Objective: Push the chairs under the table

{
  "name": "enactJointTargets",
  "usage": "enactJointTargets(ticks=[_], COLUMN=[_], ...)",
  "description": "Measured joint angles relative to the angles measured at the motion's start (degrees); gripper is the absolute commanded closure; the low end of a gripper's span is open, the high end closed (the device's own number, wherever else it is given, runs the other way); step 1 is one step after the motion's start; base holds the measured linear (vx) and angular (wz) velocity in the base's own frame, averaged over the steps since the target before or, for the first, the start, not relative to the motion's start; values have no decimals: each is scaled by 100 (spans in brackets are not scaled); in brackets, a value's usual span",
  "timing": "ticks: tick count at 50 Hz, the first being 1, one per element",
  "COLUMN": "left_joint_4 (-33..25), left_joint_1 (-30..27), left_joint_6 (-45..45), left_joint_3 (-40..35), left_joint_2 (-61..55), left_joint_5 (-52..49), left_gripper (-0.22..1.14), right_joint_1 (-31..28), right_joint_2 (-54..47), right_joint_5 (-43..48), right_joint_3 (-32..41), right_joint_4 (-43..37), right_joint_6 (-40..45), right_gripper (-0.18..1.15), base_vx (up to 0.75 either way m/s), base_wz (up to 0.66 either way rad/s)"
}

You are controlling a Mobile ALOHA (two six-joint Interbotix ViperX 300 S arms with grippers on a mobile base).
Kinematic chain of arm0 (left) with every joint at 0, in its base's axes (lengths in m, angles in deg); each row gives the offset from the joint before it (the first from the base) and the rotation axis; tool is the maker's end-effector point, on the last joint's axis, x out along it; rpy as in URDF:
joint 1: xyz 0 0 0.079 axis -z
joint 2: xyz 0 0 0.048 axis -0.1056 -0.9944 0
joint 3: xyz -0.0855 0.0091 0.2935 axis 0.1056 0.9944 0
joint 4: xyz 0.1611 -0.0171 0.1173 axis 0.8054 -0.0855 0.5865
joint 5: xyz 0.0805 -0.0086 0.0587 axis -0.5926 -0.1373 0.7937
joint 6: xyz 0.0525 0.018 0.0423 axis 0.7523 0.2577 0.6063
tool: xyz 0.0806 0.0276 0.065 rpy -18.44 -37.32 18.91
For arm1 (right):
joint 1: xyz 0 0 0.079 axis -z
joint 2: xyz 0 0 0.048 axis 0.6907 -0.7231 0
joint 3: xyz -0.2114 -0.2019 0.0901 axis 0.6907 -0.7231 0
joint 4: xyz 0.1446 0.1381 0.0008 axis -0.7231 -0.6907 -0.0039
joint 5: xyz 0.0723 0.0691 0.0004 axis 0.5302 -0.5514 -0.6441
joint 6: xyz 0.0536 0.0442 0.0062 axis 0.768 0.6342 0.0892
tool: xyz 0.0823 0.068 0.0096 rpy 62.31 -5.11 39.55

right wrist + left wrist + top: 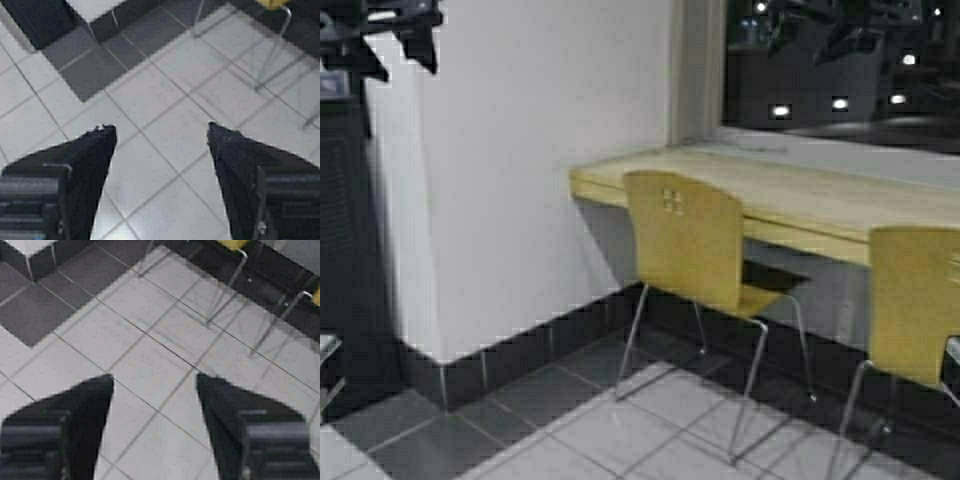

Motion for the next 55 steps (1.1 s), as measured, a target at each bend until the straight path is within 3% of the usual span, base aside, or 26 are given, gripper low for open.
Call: enactJointTargets(ticks=[34,55], left_joint_4=[9,-9], left_joint_1=[35,62], left_joint_6=[9,-62], left_joint_3=[-141,-132], left_joint_2=[-378,-369], left_joint_5=[-193,-387], left_gripper=[4,4], right_joint_1=[44,53], right_joint_2=[-229,-158], right_joint_5=[-281,-431], right_joint_3=[70,70], right_joint_4=[9,9], right_joint_6=[-9,9], right_gripper=[6,6], base_vx=[-43,-28], base_wz=[-20,-38])
